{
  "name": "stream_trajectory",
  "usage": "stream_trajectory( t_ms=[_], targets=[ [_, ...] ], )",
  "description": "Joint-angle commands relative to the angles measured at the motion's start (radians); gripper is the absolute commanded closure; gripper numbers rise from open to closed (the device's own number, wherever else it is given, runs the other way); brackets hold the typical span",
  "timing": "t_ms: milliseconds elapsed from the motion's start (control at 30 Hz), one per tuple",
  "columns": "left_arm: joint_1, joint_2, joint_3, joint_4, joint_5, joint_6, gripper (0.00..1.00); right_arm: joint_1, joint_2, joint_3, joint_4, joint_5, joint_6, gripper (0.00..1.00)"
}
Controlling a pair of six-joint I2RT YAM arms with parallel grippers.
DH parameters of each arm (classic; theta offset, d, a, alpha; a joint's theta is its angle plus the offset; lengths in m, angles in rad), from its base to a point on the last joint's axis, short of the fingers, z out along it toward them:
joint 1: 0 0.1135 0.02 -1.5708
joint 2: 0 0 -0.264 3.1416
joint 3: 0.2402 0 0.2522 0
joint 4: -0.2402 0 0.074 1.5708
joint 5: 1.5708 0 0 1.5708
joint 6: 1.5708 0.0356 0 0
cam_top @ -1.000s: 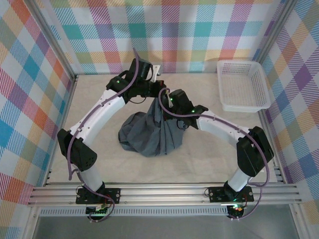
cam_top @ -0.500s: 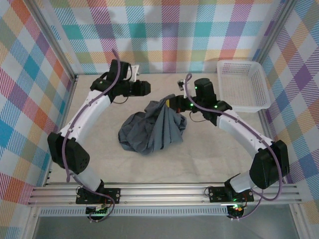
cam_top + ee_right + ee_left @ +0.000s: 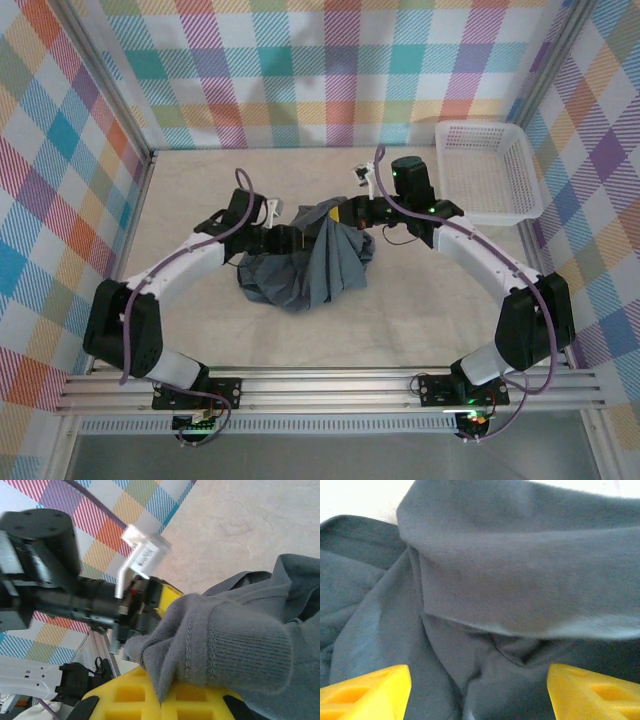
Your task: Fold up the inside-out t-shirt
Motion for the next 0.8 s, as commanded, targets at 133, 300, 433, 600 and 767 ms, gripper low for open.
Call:
stream_trajectory(
  t_ms=[133, 300, 433, 600, 767],
  targets=[
    [-0.008, 0.131, 0.063, 0.227, -0.084, 0.056, 0.29, -0.006, 0.001, 0.033, -0.018, -0.055, 0.019, 1.0],
    [-0.005, 0.239, 0.205, 0.166, -0.073, 0.062, 0.46, -0.028, -0.017, 0.038, -0.031, -0.02, 0.054, 1.0],
    [0.019, 0.242, 0.283, 0.112, 0.098, -0.005, 1.0, -0.099, -0.017, 0.004, -0.011, 0.062, 0.11, 1.0],
    [0.017, 0.116, 0.43, -0.173, 0.161, -0.113, 1.0, -0.157, 0.122, 0.055, -0.19, 0.28, -0.109, 1.0],
    [-0.02, 0.079, 0.6, -0.443, 0.216, -0.135, 1.0, -0.157, 0.164, 0.096, -0.191, 0.342, -0.169, 1.0]
  ],
)
